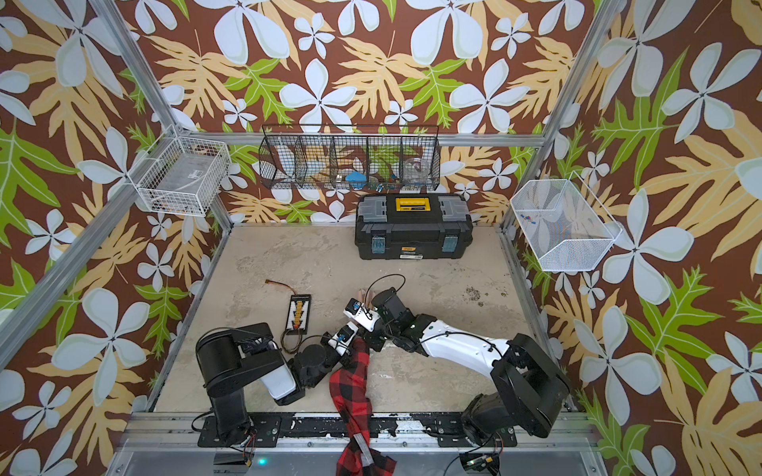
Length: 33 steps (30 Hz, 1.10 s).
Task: Take off the watch
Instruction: Untie the watch from the hand.
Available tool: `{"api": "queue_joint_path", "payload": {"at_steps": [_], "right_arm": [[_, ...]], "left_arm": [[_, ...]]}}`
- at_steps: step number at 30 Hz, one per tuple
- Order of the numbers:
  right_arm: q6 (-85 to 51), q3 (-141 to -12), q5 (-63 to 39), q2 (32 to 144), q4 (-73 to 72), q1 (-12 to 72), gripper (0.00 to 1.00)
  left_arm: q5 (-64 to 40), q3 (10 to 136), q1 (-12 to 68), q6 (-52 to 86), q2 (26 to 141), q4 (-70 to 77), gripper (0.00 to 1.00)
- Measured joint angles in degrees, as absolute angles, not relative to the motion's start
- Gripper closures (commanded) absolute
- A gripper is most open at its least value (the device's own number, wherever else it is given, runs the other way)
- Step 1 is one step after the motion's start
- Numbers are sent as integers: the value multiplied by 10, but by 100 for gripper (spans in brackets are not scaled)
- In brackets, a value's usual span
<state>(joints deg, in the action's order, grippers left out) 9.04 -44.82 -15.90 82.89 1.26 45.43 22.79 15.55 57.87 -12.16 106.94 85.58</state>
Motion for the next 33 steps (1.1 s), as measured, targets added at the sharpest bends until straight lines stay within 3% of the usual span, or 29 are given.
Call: {"api": "queue_joint_path", "payload": {"at_steps": [27, 33], "right_arm": [[41, -331, -119, 708, -95, 460, 84], [22, -311, -43, 687, -72, 454, 84]], "left_arm": [[94, 102, 521, -35, 1019, 892, 100], [161, 83, 491, 14, 1013, 858, 100]]}}
